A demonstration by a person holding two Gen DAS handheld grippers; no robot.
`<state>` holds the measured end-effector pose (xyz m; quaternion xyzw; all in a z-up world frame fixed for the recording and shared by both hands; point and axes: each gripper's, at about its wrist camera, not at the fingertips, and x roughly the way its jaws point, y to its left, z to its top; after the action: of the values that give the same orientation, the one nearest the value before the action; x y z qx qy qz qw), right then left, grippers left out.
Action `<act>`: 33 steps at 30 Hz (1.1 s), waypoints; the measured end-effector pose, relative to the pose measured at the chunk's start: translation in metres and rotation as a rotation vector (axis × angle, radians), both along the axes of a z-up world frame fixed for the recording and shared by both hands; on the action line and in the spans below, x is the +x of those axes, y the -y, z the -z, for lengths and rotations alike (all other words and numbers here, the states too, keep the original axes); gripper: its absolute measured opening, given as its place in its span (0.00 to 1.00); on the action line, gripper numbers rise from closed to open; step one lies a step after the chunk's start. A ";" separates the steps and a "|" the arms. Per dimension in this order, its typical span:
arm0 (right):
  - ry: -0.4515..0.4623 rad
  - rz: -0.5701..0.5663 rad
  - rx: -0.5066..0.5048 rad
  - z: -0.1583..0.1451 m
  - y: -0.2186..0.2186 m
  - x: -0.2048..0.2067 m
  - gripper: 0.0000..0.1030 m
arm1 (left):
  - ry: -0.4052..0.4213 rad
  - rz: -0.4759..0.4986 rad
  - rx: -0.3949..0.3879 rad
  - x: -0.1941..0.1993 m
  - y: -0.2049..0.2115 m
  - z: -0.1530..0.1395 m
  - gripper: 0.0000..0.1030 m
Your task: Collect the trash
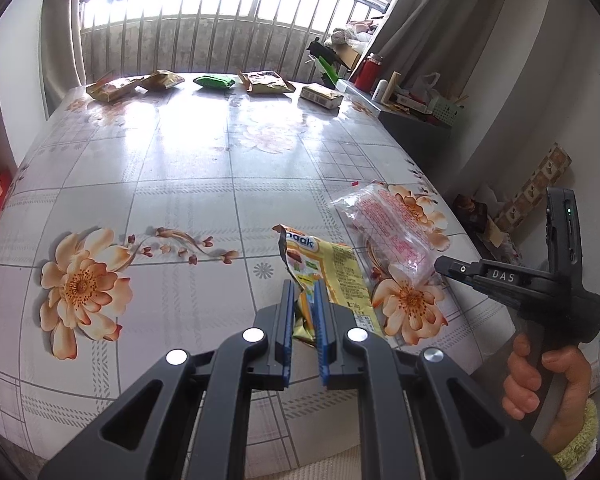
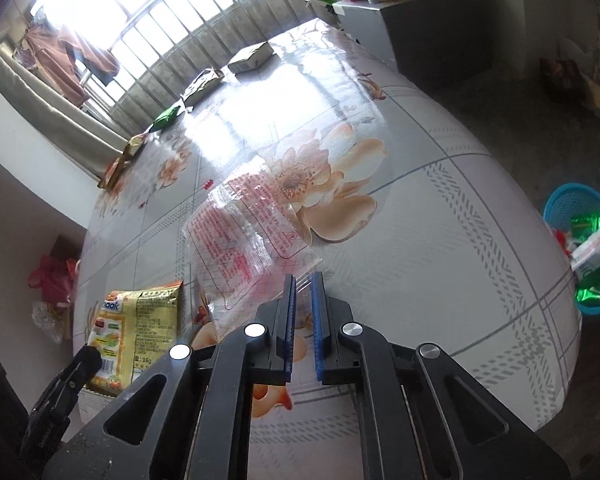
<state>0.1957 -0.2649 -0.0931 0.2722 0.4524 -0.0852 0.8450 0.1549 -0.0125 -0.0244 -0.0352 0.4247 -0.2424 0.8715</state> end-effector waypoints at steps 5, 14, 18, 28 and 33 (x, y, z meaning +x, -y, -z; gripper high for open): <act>0.047 -0.035 -0.030 -0.016 0.003 -0.004 0.39 | 0.003 -0.012 0.002 0.001 -0.003 0.000 0.09; -0.015 -0.255 -0.139 -0.013 -0.025 0.050 0.67 | 0.006 -0.035 0.009 0.003 -0.005 -0.001 0.09; -0.059 -0.323 -0.270 -0.005 -0.040 0.065 0.67 | 0.014 -0.040 0.019 0.003 -0.005 -0.002 0.09; -0.089 -0.306 -0.407 -0.004 -0.052 0.057 0.28 | 0.042 -0.045 0.047 0.003 -0.004 -0.004 0.09; -0.067 -0.289 -0.373 -0.006 -0.046 0.049 0.19 | 0.059 -0.050 0.062 0.001 -0.004 -0.005 0.09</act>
<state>0.2447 -0.2187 -0.0870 0.0408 0.4909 -0.0547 0.8686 0.1555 -0.0088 -0.0195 -0.0114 0.4050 -0.2082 0.8902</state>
